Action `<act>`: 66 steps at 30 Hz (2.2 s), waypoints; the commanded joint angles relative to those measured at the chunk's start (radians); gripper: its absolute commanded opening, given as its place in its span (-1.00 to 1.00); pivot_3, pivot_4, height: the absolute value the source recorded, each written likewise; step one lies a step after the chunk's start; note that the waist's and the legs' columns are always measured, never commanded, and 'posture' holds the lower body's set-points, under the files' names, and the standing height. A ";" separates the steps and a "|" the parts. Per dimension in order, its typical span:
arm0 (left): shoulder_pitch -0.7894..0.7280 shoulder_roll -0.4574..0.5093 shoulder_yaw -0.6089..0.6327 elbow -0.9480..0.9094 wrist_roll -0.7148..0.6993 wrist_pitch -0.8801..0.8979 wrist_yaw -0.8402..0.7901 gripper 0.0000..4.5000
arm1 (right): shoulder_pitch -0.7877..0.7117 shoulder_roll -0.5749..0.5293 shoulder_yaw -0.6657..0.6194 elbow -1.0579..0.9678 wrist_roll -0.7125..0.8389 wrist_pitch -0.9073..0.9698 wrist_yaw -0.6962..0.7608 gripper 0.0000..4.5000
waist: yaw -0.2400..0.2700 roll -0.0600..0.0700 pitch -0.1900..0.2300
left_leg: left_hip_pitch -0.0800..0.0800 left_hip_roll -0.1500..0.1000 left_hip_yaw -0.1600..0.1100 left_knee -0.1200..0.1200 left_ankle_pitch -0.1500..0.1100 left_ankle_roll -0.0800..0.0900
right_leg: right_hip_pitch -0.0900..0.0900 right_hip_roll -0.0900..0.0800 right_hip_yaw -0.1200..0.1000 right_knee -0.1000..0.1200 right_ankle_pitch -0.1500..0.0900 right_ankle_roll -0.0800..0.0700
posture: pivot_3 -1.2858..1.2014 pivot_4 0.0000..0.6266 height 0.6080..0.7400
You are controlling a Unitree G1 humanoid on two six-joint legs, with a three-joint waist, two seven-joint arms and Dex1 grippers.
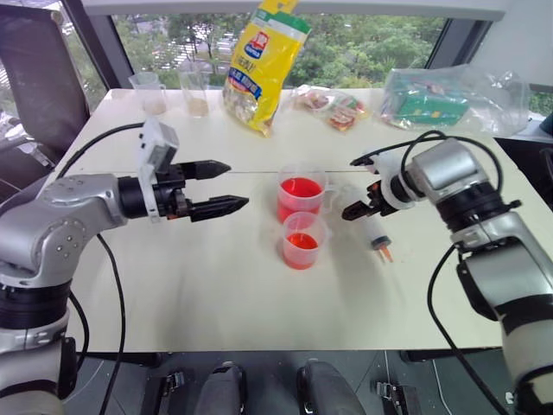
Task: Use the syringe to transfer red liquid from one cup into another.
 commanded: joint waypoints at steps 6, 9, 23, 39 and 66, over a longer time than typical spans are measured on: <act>0.012 0.012 0.039 -0.052 -0.008 -0.014 0.026 1.00 | -0.050 0.067 0.014 0.152 -0.100 -0.119 0.034 0.87 | -0.001 0.000 0.000 | 0.000 0.000 0.000 0.000 0.000 0.000 | 0.000 0.000 0.000 0.001 0.000 0.000 | 0.03 -0.52 1.00; 0.012 0.011 0.037 -0.053 -0.007 -0.017 0.030 1.00 | -0.053 0.084 0.014 0.170 -0.120 -0.126 0.053 0.42 | -0.002 0.000 0.000 | 0.001 0.000 0.000 0.000 0.000 -0.001 | 0.000 0.000 0.000 0.001 0.000 0.000 | 0.03 -0.52 1.00; -0.053 0.008 -0.008 0.005 0.029 -0.049 -0.008 1.00 | 0.038 -0.056 -0.158 -0.227 -0.151 -0.034 -0.038 -0.37 | 0.007 0.000 0.000 | 0.000 -0.001 0.000 0.000 0.000 -0.001 | -0.001 -0.001 0.000 0.002 0.000 0.000 | 0.03 -0.52 1.00; -0.192 -0.022 -0.068 0.128 0.107 -0.091 -0.078 1.00 | 0.219 0.336 -0.577 -0.683 0.020 -0.773 -0.383 -0.37 | -0.003 0.000 0.000 | 0.001 0.000 0.001 0.000 0.001 -0.002 | -0.002 0.001 0.001 0.006 0.000 0.000 | 0.03 -0.52 1.00; -0.474 -0.279 -0.174 0.452 0.260 -0.230 -0.136 1.00 | 0.541 0.489 -0.452 -0.588 0.040 -1.077 -0.341 -0.37 | 0.000 0.000 0.000 | 0.003 0.000 0.001 0.000 0.003 -0.004 | -0.001 0.001 0.001 0.007 0.000 0.000 | 0.03 -0.52 1.00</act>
